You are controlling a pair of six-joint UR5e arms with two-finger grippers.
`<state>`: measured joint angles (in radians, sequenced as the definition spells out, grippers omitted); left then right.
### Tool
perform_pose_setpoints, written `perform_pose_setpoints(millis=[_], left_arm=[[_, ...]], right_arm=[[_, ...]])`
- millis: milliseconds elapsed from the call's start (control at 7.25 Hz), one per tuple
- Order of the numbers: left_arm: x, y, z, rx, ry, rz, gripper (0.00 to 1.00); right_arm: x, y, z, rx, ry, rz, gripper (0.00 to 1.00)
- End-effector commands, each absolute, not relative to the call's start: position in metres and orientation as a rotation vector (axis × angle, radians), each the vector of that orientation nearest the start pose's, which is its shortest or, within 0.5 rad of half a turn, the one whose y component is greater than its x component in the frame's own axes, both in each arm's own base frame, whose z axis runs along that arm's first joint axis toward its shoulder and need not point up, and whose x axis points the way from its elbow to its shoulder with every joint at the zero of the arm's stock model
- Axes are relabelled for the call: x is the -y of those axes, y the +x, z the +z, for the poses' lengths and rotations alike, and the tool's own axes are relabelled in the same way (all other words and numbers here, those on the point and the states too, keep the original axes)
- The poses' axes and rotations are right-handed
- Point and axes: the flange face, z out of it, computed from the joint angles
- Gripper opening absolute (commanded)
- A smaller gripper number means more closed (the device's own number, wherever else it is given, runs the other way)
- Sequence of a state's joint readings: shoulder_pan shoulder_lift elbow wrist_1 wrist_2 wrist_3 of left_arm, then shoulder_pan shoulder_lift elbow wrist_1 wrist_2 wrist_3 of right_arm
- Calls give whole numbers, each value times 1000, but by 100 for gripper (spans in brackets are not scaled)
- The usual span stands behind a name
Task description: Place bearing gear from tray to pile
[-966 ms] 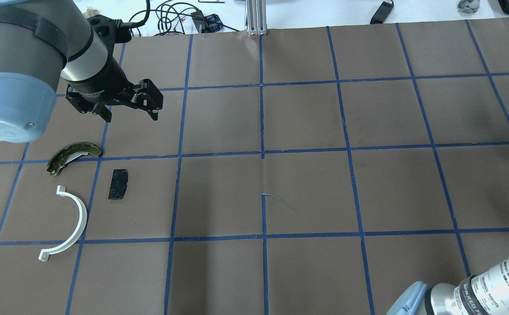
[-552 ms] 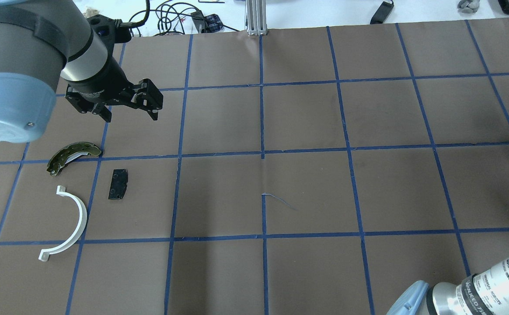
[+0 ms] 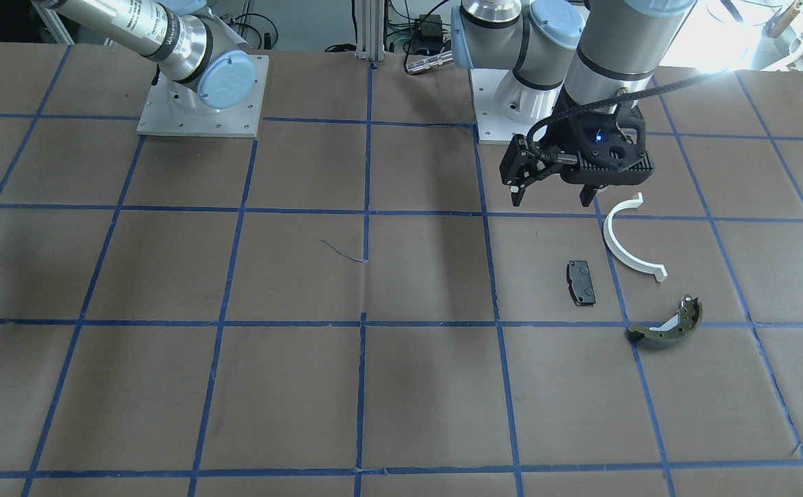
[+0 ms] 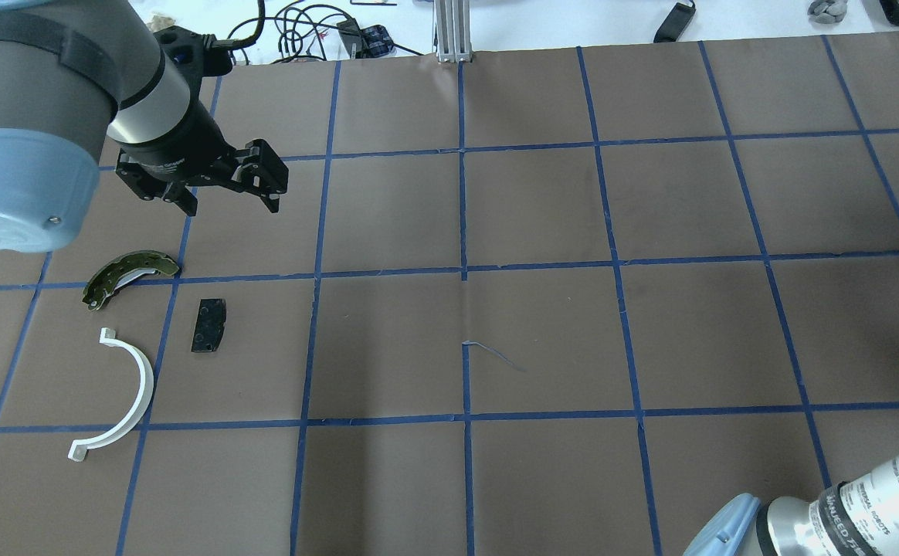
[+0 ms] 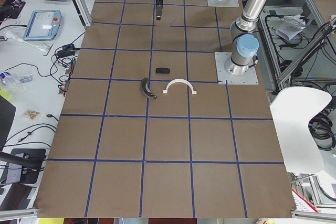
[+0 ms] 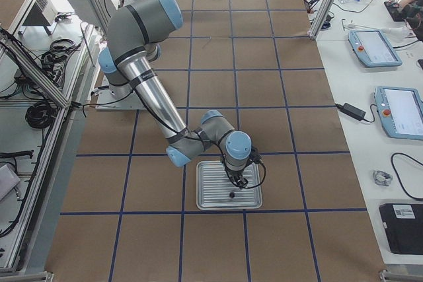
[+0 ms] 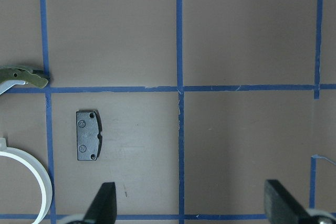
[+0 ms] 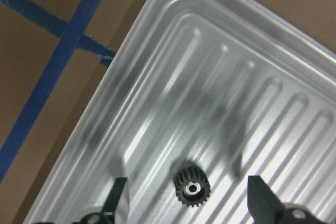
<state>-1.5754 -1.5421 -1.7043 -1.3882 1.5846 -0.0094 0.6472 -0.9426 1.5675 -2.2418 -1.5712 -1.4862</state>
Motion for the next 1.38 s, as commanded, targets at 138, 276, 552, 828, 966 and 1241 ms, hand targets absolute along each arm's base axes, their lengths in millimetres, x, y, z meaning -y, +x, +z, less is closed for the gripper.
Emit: perform_pose_setpoints(millis=[138, 276, 552, 828, 966, 1241], left_arm=[[484, -134, 455, -3126, -8, -122, 100], [484, -134, 456, -3126, -8, -125, 100], [484, -134, 455, -3126, -8, -122, 100], [484, -134, 455, -3126, -8, -122, 100], [484, -134, 455, -3126, -8, -122, 100], [484, -134, 455, -3126, -8, -122, 100]], right_arm=[[511, -457, 180, -3058, -876, -21, 72], [511, -457, 180, -3056, -876, -23, 62], [511, -457, 181, -3058, -872, -24, 45], [510, -456, 183, -3063, -846, -26, 28], [511, -454, 190, -3077, -829, -29, 13], [513, -444, 224, -3127, -799, -55, 0]])
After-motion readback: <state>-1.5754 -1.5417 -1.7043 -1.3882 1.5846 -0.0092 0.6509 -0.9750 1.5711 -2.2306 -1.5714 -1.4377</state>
